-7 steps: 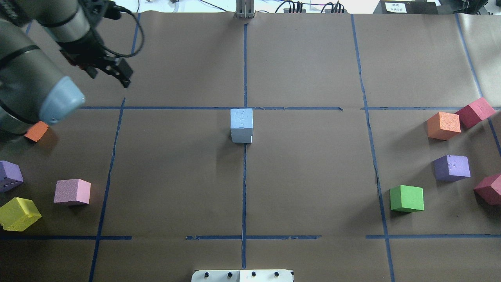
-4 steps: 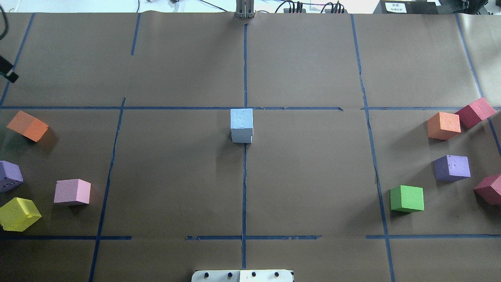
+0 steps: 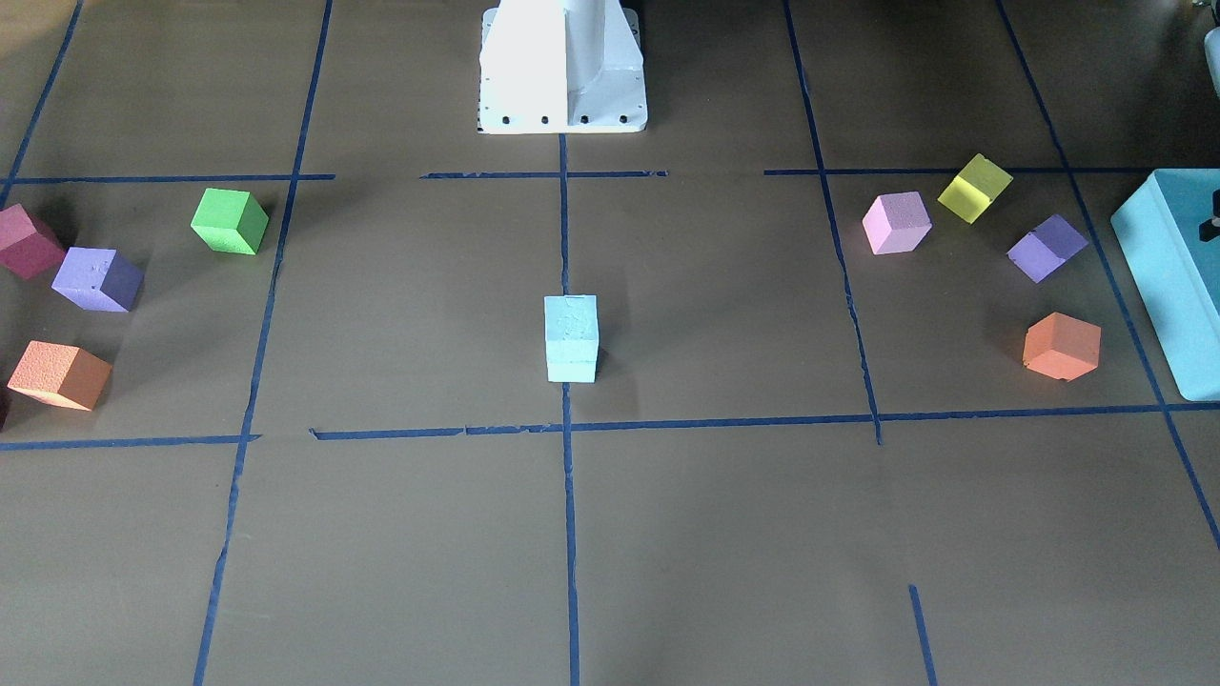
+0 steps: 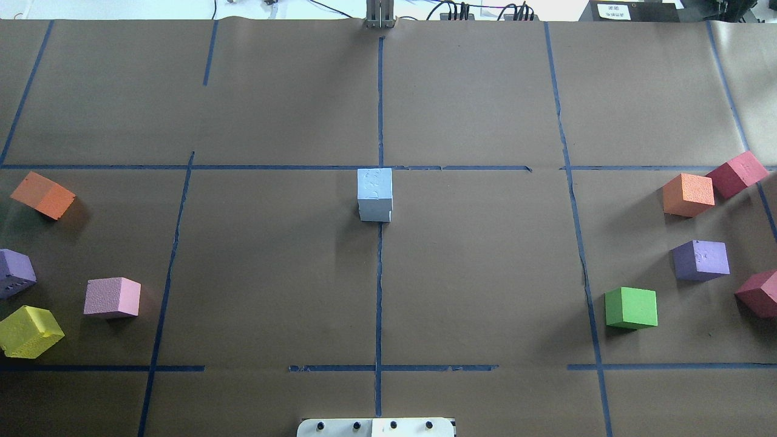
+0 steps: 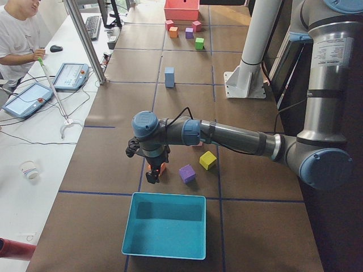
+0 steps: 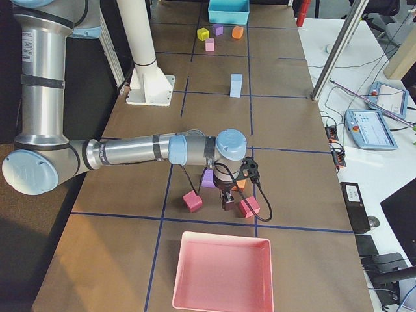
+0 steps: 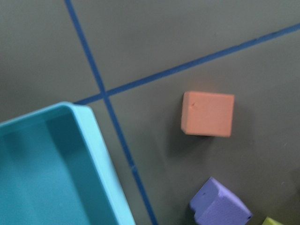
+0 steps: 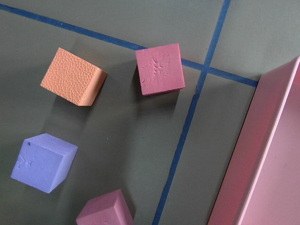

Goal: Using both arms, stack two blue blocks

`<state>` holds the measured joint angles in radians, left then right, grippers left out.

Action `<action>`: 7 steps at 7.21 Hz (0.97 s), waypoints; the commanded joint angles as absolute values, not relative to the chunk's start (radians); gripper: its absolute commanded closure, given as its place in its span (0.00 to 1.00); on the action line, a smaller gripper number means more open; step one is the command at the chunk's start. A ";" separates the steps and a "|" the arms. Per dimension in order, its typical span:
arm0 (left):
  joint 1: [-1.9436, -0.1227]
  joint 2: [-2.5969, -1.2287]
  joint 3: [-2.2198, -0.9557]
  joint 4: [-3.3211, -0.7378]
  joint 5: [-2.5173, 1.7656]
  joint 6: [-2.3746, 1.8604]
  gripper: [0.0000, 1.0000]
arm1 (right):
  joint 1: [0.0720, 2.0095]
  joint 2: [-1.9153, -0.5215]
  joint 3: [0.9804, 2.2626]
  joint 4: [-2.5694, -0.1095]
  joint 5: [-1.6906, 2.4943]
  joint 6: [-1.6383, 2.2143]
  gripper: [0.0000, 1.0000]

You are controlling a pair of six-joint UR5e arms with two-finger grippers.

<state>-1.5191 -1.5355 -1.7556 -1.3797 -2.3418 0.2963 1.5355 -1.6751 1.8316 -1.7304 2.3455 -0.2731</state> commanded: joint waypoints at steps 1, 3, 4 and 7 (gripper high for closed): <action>-1.537 -1.494 -1.712 -1.420 -2.330 0.301 0.00 | 1.536 -1.675 1.832 -1.730 2.344 -0.273 0.01; -1.539 -1.497 -1.703 -1.442 -2.324 0.302 0.00 | 1.536 -1.675 1.833 -1.730 2.344 -0.276 0.01; -1.539 -1.497 -1.706 -1.442 -2.303 0.304 0.00 | 1.536 -1.675 1.833 -1.730 2.344 -0.275 0.01; -1.537 -1.502 -1.707 -1.442 -2.270 0.302 0.00 | 1.536 -1.675 1.833 -1.730 2.345 -0.273 0.01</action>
